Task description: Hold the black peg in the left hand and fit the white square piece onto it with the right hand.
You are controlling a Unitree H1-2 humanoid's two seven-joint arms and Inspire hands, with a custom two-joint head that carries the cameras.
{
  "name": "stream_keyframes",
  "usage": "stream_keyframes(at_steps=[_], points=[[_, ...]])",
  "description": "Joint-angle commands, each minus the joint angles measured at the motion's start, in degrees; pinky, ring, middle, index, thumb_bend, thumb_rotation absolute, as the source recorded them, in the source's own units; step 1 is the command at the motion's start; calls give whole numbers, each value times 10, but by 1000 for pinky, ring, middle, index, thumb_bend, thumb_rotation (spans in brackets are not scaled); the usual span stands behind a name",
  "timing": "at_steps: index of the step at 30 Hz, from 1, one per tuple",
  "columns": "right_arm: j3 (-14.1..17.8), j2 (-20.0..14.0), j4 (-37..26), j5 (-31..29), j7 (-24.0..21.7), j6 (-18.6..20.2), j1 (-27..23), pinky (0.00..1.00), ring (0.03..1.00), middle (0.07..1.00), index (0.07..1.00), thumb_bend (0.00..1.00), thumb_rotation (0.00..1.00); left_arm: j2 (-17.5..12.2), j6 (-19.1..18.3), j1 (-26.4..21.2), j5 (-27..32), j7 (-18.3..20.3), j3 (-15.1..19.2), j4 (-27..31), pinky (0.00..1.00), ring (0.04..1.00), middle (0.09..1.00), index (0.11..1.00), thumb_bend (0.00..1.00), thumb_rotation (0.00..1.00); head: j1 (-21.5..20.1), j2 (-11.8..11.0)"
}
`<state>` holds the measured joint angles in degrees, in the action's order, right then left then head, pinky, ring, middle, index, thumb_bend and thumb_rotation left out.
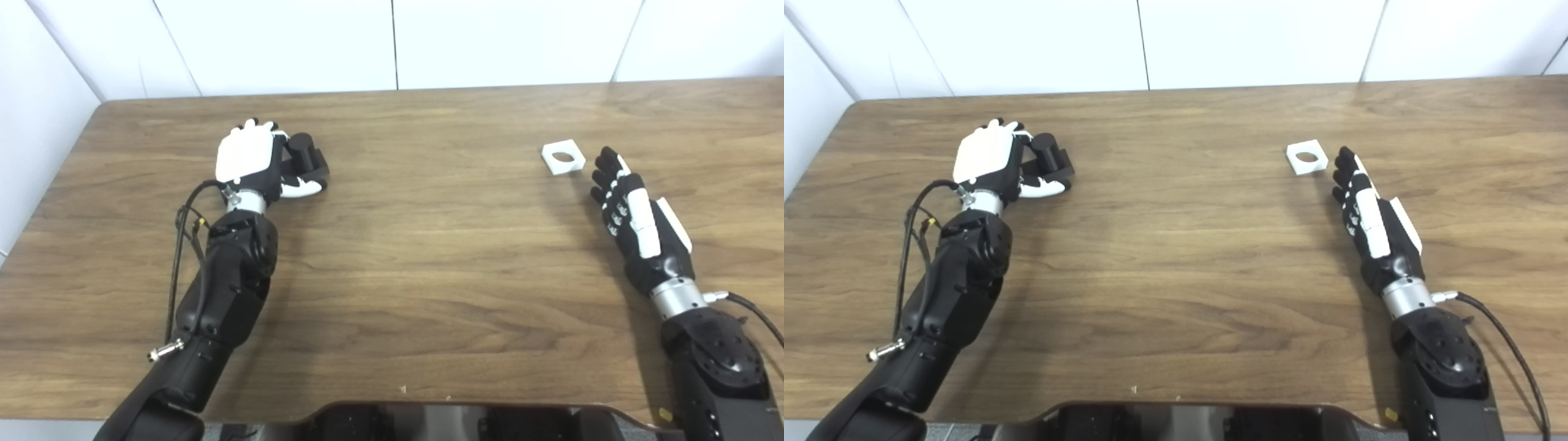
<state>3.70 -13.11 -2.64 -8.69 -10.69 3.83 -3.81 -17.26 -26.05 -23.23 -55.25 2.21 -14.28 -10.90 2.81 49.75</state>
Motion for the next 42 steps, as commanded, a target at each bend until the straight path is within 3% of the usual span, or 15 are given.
stream_keyframes(at_steps=[1,21,23,25,42], points=[[-3,-5,-9,2,-4,9,3,1000,1000,1000,1000,596,1000,-10,-2,-18,-1,-13,4,2,1000,1000,912,594,809,270,0,1],[1,-11,-4,-3,-8,4,-2,1000,1000,1000,1000,591,1000,-2,-4,-13,15,-28,4,3,1000,1000,906,571,792,246,-4,1],[2,-9,-3,-5,-7,4,-3,1000,1000,1000,1000,586,1000,-1,-3,-12,19,-30,6,5,1000,1000,903,517,609,134,-4,2],[2,-9,-4,-5,-7,6,-4,1000,1000,1000,1000,585,1000,-1,-2,-10,21,-31,6,7,1000,1000,897,495,539,91,-4,2],[4,-14,-13,-9,-8,18,-2,1000,1000,1000,1000,606,991,5,3,-2,43,-55,7,11,1000,1000,874,485,525,73,-5,3]])
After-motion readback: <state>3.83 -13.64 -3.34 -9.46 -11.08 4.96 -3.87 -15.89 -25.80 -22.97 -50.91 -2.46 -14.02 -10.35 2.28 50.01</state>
